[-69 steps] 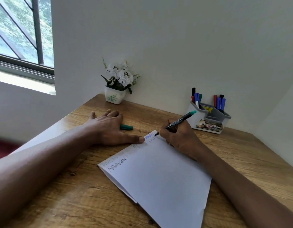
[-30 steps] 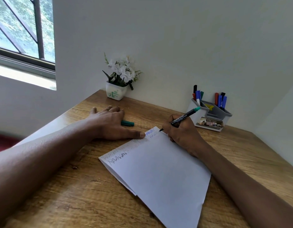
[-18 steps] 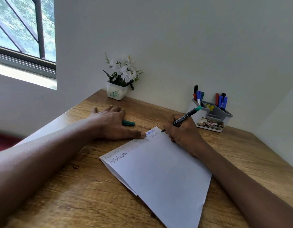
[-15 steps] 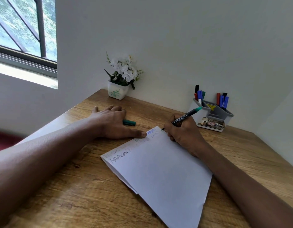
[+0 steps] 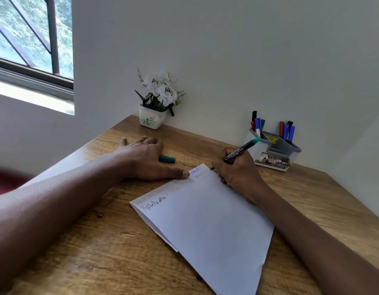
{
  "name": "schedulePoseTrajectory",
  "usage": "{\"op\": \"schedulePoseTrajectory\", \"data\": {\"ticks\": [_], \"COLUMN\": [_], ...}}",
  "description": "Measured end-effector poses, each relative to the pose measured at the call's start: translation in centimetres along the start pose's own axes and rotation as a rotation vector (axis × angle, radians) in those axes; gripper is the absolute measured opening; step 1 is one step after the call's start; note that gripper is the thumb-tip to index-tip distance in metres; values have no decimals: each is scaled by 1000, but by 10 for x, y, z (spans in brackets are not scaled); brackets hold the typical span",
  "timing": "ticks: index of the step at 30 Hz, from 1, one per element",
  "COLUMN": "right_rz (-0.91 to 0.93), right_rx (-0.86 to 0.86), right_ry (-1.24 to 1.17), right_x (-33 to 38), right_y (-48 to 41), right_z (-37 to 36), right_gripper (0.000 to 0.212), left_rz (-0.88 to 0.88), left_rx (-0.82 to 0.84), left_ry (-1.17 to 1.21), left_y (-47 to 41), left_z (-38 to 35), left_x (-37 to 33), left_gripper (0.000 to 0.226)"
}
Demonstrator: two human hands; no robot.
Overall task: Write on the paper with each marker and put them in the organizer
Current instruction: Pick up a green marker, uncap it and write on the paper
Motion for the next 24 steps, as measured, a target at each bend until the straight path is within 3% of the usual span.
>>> {"op": "schedulePoseTrajectory", "data": {"ticks": [8,11,15,19,24], "right_rz": [-19,-94,-165,-59,-23], "right_rx": [-3,-73,-94,-45,48], "right_ry": [-17,-129,-441,-501,-705], "right_x": [-1,-11,-20,-10,11], "right_y": [2,1,0,0,1], "right_z": [-1,6,9,9,0], "right_gripper": [17,13,10,18,30], "left_rz": [-2,-11,-50,-108,-118], "left_rx": [23,1,-111,-226,-364], "left_ry": [18,46,167,212,359], "left_y": [5,8,2,5,13], "left_z": [2,6,16,29,40], "left_x": [-2,-3,8,13,12], "left_gripper": [131,121,85,30,10]}}
Point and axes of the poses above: each hand's wrist, its own y-axis away from the middle knuckle, its own z-axis out of the back of the hand, x = y × z, the point moved 10 cm from there along -y, towards the middle knuckle, and after that the axes turned 2 degrees about z, right-handed, at the moved point
